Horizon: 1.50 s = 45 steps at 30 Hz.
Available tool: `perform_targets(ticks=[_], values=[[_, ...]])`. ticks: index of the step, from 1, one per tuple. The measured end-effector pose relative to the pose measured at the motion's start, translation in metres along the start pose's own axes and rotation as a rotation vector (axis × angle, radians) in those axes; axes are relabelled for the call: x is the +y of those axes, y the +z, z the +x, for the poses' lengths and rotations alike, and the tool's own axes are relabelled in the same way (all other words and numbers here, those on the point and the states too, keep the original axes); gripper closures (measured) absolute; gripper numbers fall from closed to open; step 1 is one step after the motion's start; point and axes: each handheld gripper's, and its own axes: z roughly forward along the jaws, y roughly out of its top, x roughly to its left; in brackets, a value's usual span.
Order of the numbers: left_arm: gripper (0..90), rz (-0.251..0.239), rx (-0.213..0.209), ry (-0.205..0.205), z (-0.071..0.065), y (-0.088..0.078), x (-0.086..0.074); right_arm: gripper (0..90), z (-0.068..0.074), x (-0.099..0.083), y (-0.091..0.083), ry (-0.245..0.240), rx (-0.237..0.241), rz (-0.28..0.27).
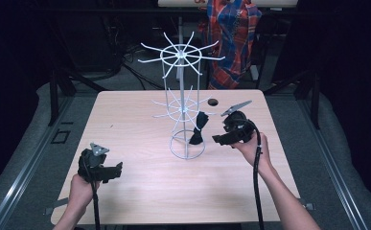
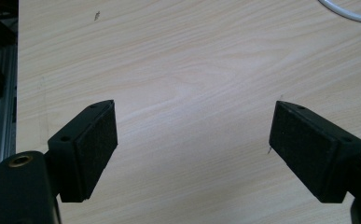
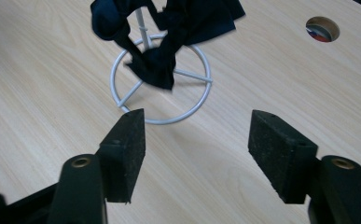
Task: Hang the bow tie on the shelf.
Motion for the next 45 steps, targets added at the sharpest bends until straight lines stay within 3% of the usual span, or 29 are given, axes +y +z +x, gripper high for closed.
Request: perform_targets(ticks=[14, 23, 34, 45], values=[[15.6, 0.0, 0.0, 0.0, 0.0, -0.001, 0.0, 15.9, -0.002, -0.023, -0.026, -0.024, 0.014, 0.038], [15.5, 0.0, 0.006, -0.001, 0.0, 0.0, 0.0, 14.3, -0.003, -0.047, -0.037, -0.018, 0.002, 0.045], [15.5, -0.005, 0.006, 0.0, -0.001, -0.001, 0.0, 13.0, -0.004, -0.076, -0.037, 0.015, 0.009, 0.058], [15.5, -0.004, 0.001, 0.006, -0.002, 0.0, 0.001, 13.1, -0.006, -0.113, -0.023, 0.055, 0.026, 0.174]])
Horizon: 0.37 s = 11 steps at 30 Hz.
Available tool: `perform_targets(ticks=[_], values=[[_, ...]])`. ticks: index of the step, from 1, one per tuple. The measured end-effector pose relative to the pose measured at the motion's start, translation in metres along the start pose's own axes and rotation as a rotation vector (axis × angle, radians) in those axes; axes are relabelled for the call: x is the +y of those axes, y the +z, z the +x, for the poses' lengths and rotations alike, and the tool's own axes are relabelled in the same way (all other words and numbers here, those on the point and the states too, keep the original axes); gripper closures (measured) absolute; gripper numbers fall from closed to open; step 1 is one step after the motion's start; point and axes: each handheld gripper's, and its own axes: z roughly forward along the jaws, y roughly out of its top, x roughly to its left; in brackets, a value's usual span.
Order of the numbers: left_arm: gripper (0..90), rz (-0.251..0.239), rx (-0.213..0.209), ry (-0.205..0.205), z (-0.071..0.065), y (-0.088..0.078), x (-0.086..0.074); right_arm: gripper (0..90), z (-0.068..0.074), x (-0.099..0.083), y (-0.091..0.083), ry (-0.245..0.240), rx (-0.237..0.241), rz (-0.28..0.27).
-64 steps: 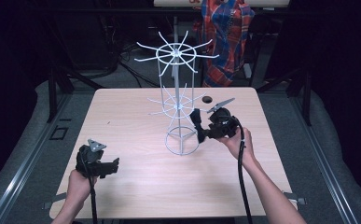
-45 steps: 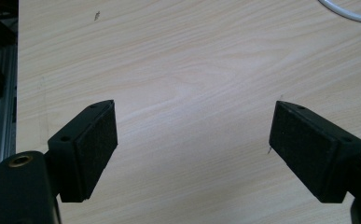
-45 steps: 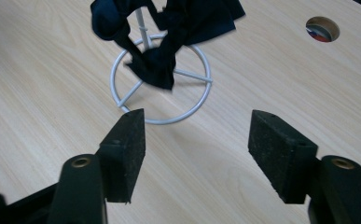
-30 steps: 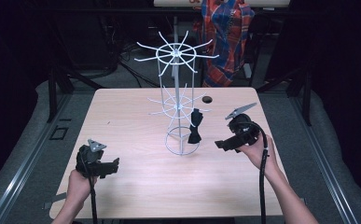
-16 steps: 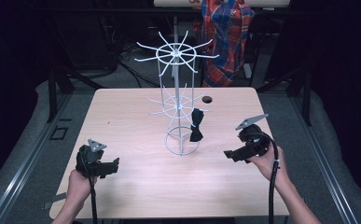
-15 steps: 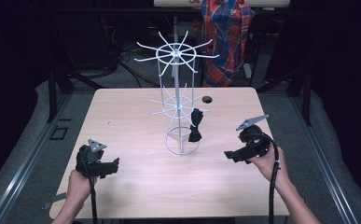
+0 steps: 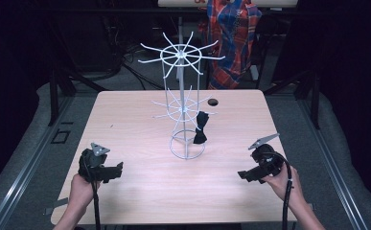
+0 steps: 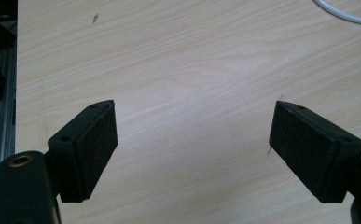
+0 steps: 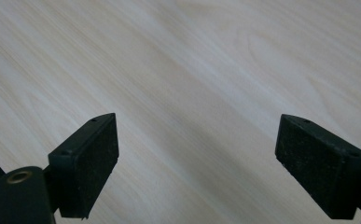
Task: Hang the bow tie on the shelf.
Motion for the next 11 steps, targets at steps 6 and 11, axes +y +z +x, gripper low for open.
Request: perform_targets(ticks=[6, 11], values=[[15.5, 0.0, 0.001, -0.002, 0.0, 0.001, 0.0, 12.8, -0.003, 0.0, 0.009, -0.012, -0.016, 0.049], [15.5, 0.002, 0.003, -0.003, 0.0, 0.001, 0.0, 12.7, -0.005, -0.001, 0.014, -0.016, -0.018, 0.072]])
